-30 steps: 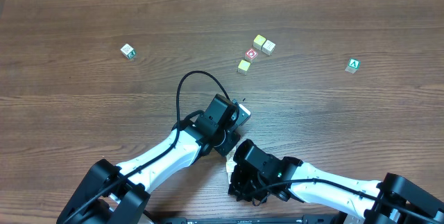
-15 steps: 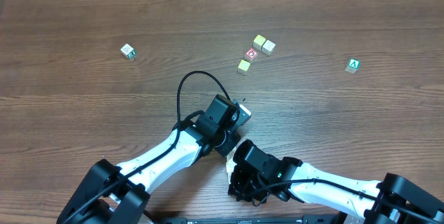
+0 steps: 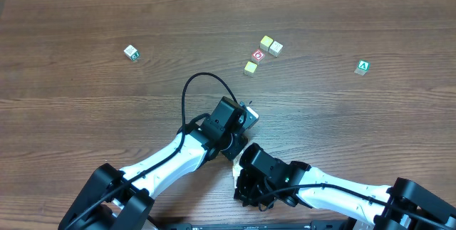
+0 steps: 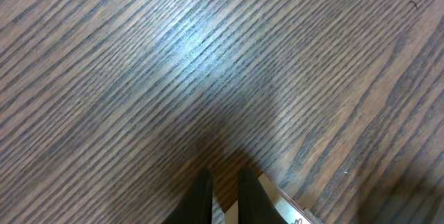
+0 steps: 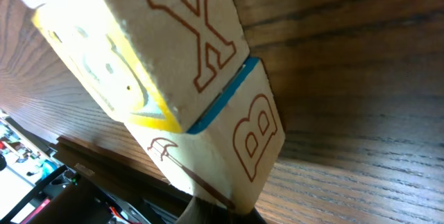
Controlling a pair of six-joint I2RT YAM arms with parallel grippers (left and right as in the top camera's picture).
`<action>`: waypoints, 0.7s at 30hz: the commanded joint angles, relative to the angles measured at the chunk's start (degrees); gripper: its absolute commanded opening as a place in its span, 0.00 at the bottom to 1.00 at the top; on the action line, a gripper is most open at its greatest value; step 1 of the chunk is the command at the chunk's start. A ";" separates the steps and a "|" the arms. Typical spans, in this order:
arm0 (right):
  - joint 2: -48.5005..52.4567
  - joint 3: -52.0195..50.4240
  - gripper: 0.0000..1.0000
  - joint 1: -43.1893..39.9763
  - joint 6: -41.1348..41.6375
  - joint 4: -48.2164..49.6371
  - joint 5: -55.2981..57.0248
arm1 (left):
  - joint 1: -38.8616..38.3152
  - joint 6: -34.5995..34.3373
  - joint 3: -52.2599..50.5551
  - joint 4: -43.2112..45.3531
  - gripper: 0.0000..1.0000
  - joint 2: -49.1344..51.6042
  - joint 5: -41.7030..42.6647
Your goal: Flip 4 blocks
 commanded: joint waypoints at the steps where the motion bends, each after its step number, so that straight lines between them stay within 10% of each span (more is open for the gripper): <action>1: 0.24 0.13 0.04 0.07 0.20 0.46 1.97 | -0.74 0.46 -0.15 0.04 0.08 0.57 1.77; 21: 0.24 0.13 0.04 0.72 0.22 0.48 2.89 | -0.68 -0.63 -0.15 1.33 0.07 0.57 -1.92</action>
